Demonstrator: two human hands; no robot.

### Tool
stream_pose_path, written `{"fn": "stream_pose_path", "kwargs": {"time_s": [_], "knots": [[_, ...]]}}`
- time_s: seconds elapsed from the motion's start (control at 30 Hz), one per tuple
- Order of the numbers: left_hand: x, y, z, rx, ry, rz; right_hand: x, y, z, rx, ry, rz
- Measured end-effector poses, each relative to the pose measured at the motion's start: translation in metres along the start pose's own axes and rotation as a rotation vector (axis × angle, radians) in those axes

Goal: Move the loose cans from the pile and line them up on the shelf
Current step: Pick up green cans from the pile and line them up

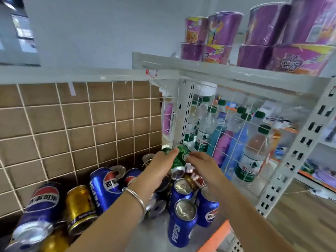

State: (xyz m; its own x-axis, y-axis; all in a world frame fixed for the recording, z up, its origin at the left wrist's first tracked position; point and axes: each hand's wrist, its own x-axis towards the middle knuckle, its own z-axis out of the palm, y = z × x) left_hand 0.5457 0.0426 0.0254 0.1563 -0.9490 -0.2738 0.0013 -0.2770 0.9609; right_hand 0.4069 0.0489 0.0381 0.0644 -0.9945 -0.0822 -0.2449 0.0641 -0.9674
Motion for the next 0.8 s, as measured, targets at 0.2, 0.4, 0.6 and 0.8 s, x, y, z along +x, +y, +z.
{"fn": "stream_pose_path", "kwargs": {"time_s": [0.2, 0.4, 0.6, 0.8], "knots": [[0.034, 0.009, 0.029, 0.181, 0.161, -0.005, 0.075, 0.014, -0.017, -0.220, -0.061, 0.083], [0.059, 0.006, 0.044, 0.500, 0.080, -0.030, 0.117, 0.036, -0.018, -0.295, -0.137, 0.179], [0.087, -0.004, 0.041, 0.504, 0.120, -0.109, 0.129, 0.036, -0.020, -0.221, -0.205, 0.265], [0.065, 0.021, 0.037, 0.592, 0.074, -0.112, 0.140, 0.050, -0.014, -0.248, -0.242, 0.182]]}}
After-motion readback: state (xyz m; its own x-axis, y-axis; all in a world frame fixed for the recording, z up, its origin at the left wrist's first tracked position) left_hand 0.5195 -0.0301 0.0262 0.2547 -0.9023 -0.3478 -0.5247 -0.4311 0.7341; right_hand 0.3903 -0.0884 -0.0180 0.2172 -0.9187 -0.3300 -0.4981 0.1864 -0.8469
